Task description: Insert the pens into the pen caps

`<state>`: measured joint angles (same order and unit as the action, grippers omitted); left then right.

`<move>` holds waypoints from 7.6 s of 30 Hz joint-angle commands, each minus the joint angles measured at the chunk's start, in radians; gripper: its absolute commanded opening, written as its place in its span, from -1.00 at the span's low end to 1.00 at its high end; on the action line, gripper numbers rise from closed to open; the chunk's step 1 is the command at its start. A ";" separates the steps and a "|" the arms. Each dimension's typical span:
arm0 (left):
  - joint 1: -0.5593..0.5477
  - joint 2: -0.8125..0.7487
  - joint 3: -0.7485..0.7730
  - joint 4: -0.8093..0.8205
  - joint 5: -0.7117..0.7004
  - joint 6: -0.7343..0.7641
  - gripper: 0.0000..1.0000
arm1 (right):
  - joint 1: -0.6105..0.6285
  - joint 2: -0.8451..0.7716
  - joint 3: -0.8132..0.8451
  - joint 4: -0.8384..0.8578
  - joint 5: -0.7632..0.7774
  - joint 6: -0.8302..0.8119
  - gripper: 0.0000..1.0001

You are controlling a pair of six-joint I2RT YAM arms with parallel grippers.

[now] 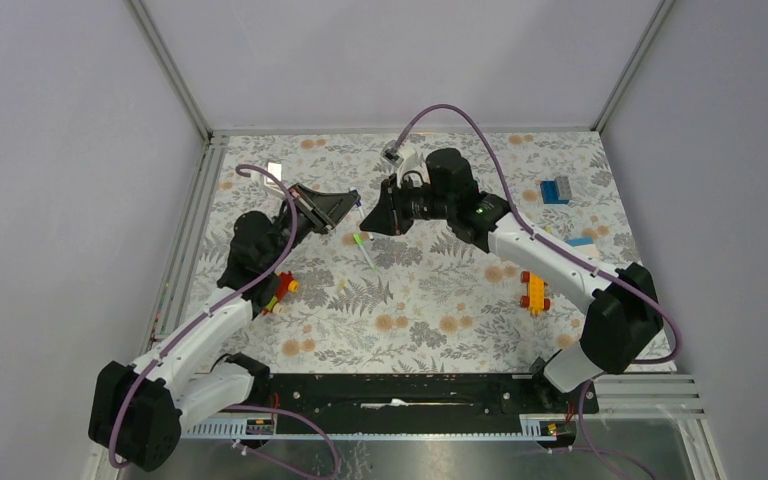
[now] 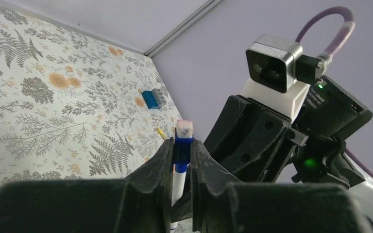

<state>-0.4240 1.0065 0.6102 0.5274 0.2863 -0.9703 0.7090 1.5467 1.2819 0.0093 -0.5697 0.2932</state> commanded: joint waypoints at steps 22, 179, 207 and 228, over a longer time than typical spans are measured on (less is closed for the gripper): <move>-0.060 0.012 0.022 -0.374 0.180 0.052 -1.00 | -0.005 -0.017 0.132 0.098 0.430 -0.018 -1.00; -0.085 -0.368 0.151 -1.118 -0.438 0.524 0.98 | -0.850 0.380 -0.066 -0.317 0.635 -0.143 -0.56; -0.085 -0.341 0.153 -1.118 -0.439 0.529 0.98 | -0.354 0.214 -0.221 -0.244 0.476 0.042 -1.00; -0.085 -0.332 0.154 -1.117 -0.430 0.532 0.98 | -0.277 0.110 -0.271 -0.378 0.488 0.006 -0.07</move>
<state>-0.5068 0.6724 0.7586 -0.6338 -0.1432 -0.4587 0.4110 1.7065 1.0309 -0.3180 -0.0971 0.3183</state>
